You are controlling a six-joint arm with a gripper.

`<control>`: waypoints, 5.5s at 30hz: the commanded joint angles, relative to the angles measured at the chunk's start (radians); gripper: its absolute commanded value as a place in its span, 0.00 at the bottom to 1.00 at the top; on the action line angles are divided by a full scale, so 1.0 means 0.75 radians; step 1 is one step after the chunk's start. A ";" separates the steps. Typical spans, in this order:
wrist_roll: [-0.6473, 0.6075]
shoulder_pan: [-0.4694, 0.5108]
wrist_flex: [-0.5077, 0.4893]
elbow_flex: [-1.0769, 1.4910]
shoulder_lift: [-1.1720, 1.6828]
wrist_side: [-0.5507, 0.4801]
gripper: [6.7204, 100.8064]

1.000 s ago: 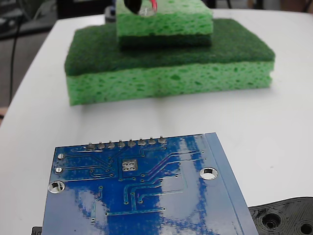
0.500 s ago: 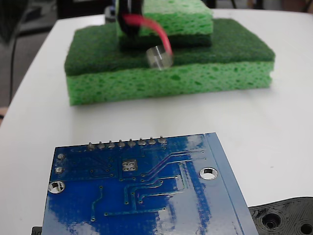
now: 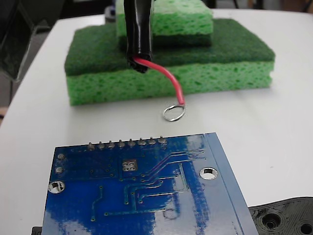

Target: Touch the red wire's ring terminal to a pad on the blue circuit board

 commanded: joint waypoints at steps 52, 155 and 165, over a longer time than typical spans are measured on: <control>0.008 0.031 -0.033 -0.004 -0.084 0.014 0.99; 0.262 -0.421 0.266 1.000 1.491 0.448 0.99; 0.264 -0.419 0.264 1.000 1.491 0.446 0.99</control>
